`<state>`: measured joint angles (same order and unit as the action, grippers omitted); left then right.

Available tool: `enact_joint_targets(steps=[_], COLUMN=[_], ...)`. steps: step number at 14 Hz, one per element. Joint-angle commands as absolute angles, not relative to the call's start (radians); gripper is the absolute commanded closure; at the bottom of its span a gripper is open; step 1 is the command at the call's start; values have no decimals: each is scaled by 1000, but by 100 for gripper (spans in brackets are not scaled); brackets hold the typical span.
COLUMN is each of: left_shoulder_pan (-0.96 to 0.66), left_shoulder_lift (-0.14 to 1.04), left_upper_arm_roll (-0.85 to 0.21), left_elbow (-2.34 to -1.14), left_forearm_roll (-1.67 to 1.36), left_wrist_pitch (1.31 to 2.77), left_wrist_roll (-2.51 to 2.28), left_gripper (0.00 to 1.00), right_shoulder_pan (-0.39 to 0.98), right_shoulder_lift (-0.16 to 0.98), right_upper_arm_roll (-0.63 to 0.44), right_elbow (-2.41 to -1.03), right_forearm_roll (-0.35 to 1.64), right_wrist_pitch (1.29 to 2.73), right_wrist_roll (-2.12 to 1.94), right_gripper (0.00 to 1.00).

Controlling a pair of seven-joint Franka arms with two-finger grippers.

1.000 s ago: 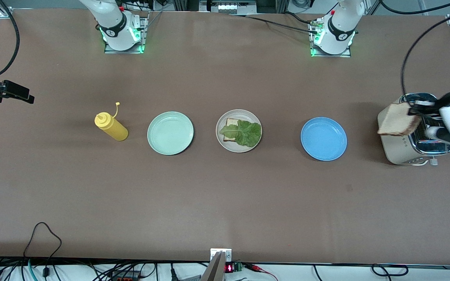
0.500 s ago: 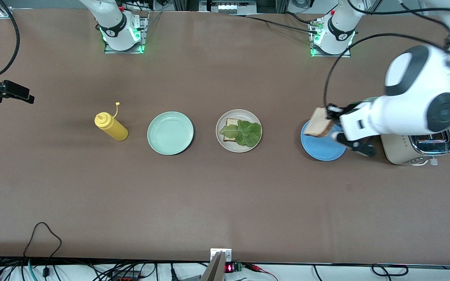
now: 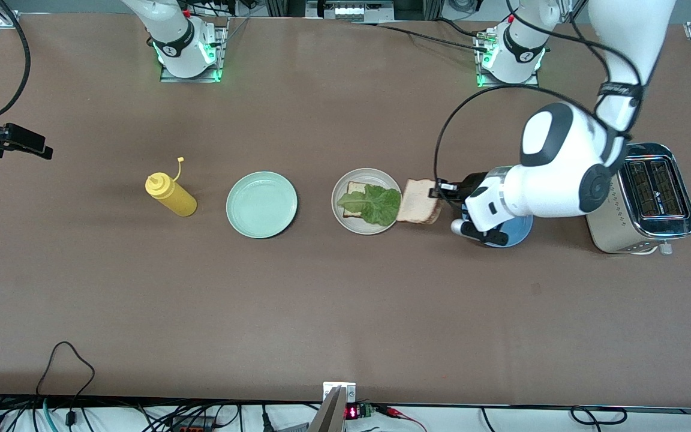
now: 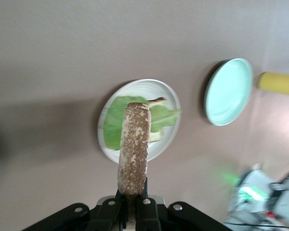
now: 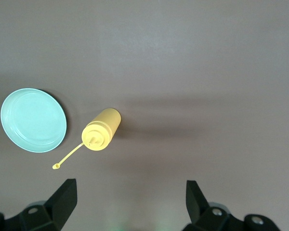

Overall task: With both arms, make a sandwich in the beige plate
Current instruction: 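Carry the toast with the left gripper over the lettuce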

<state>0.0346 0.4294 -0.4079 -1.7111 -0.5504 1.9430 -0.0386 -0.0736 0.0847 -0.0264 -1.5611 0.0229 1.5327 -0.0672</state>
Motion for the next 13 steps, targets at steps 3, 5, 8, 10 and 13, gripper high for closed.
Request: enact_joint_targets(steps=[3, 5, 8, 10, 13], left_shoulder_pan=[-33, -55, -57, -57, -55], left_shoulder_lift=[408, 407, 405, 411, 410], left_upper_arm_roll=[-399, -399, -399, -396, -393], left_elbow=[-1828, -1876, -1922, -1959, -2003], left_forearm_roll=[-803, -840, -914, -1035, -1132], left_wrist_pitch=[2115, 2213, 2290, 2295, 2295], left_wrist_roll=[-35, -34, -9, 98, 198], left_gripper=[100, 100, 100, 100, 100], right_shoulder_pan=[-74, -74, -74, -74, -74], right_shoulder_lift=[86, 86, 86, 86, 86], right_upper_arm_roll=[-23, -23, -23, -23, -23], right_elbow=[-1546, -1546, -1546, -1546, -1546], right_forearm_roll=[17, 17, 17, 17, 17], right_wrist_pitch=[1519, 1519, 1519, 1519, 1519], right_wrist_roll=[-54, -54, -54, -54, -52], right_gripper=[0, 0, 0, 0, 0])
